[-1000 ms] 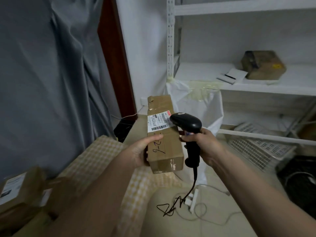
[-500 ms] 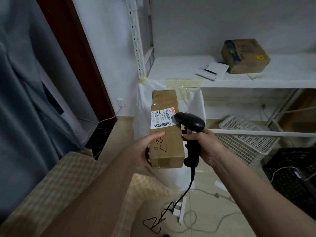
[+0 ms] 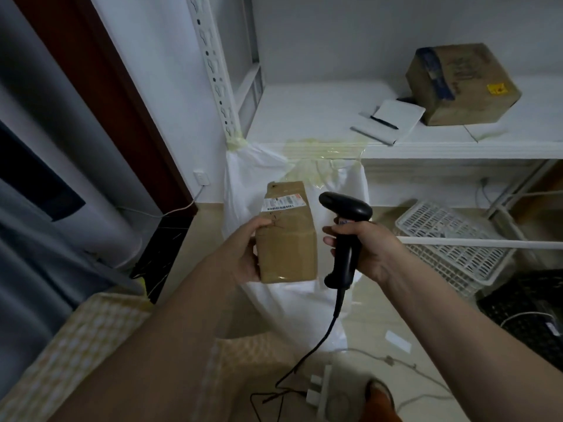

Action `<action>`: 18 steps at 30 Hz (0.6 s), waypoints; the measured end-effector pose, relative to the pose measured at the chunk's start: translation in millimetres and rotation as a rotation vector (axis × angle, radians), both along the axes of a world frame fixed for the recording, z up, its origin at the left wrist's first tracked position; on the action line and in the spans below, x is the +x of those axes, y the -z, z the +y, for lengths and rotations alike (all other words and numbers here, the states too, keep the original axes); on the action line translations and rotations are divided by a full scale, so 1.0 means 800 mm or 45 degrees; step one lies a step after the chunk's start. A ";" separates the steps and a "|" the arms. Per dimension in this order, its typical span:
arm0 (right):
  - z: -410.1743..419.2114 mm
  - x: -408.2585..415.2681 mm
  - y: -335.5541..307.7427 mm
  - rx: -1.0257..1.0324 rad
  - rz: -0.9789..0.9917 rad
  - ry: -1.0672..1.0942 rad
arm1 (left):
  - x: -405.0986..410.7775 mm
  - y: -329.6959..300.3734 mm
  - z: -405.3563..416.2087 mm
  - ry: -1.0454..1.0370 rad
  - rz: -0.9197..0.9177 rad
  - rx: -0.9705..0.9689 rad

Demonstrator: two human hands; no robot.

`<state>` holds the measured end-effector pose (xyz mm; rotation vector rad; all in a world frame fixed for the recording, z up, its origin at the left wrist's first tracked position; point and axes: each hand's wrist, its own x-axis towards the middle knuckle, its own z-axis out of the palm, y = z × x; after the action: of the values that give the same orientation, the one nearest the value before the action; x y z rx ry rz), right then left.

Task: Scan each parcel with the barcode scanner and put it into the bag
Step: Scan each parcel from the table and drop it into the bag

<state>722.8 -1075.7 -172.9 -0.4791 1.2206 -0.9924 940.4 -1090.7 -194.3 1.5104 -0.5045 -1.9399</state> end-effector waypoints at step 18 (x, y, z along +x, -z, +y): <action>-0.295 -0.053 0.142 0.484 -0.072 -0.254 | -0.106 0.194 -0.229 -0.468 0.011 0.389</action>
<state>680.3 -1312.0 -286.2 -0.2640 1.2484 -0.5821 855.5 -1273.8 -349.8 1.6435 0.0802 -1.7841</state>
